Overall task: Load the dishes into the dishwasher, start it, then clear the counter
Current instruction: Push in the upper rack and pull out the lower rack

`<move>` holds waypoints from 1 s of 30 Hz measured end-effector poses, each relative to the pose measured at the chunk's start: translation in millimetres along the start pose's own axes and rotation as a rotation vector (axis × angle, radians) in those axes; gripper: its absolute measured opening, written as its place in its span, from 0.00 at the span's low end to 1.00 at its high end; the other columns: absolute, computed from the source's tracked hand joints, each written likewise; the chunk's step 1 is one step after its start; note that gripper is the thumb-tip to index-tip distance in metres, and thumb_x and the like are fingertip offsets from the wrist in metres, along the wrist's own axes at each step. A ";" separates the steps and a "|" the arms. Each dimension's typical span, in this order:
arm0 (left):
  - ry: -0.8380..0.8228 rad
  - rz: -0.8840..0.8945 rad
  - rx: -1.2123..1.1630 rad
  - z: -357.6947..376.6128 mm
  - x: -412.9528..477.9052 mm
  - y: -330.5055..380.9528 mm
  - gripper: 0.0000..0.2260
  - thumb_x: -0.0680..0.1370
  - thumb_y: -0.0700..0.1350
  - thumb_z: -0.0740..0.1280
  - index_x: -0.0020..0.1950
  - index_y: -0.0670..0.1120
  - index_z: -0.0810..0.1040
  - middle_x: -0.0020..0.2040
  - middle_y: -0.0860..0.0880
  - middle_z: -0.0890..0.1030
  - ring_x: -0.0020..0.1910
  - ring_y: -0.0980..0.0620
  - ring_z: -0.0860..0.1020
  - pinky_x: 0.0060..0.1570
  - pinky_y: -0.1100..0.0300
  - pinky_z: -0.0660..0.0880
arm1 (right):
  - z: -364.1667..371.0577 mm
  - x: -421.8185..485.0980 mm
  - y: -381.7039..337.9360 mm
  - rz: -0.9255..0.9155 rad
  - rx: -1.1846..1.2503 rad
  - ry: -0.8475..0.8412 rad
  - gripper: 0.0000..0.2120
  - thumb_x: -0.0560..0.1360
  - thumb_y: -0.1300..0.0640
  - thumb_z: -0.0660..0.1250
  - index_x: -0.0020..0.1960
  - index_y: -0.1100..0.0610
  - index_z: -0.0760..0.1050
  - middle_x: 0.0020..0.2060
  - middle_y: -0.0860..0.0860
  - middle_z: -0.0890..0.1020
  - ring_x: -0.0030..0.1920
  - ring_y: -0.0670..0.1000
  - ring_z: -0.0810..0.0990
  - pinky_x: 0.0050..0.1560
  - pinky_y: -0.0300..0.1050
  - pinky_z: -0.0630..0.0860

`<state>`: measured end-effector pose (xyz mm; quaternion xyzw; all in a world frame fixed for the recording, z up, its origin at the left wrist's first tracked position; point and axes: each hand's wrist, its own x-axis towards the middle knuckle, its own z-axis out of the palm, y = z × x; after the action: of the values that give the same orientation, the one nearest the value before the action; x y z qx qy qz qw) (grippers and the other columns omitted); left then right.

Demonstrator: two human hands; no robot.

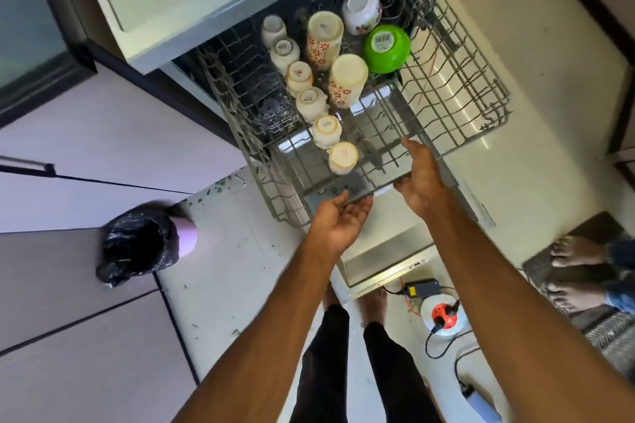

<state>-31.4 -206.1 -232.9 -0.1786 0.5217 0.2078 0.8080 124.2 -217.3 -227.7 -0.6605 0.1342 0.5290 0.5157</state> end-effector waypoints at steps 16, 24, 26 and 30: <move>-0.049 0.299 0.090 88.0 28.8 146.1 0.15 0.80 0.28 0.58 0.66 0.30 0.70 0.64 0.32 0.76 0.63 0.36 0.76 0.68 0.45 0.72 | 127.3 51.5 -72.8 -0.118 -0.333 -0.213 0.08 0.71 0.67 0.64 0.44 0.56 0.77 0.47 0.53 0.81 0.49 0.52 0.76 0.50 0.47 0.71; -0.207 0.420 0.113 120.5 36.1 207.8 0.11 0.79 0.25 0.54 0.55 0.31 0.73 0.50 0.33 0.77 0.49 0.39 0.77 0.62 0.45 0.73 | 182.0 70.8 -92.6 -0.267 -0.630 -0.267 0.12 0.78 0.68 0.61 0.58 0.57 0.74 0.49 0.52 0.79 0.53 0.52 0.77 0.60 0.50 0.77; -0.230 0.452 0.104 126.1 37.8 224.3 0.13 0.77 0.24 0.55 0.57 0.32 0.73 0.51 0.32 0.78 0.50 0.39 0.78 0.61 0.45 0.74 | 198.4 71.5 -98.4 -0.313 -0.789 -0.305 0.11 0.79 0.68 0.61 0.58 0.57 0.73 0.52 0.52 0.79 0.55 0.52 0.77 0.61 0.50 0.77; -0.257 0.457 0.020 132.8 54.3 247.9 0.17 0.74 0.23 0.56 0.60 0.32 0.72 0.51 0.32 0.78 0.49 0.38 0.79 0.59 0.49 0.78 | 221.4 74.2 -104.8 -0.352 -0.895 -0.360 0.11 0.77 0.70 0.61 0.52 0.56 0.74 0.48 0.49 0.78 0.53 0.49 0.76 0.61 0.46 0.75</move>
<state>-38.6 79.8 -248.5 -0.0203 0.4435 0.4007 0.8014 105.9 37.5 -213.0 -0.7276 -0.3096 0.5452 0.2784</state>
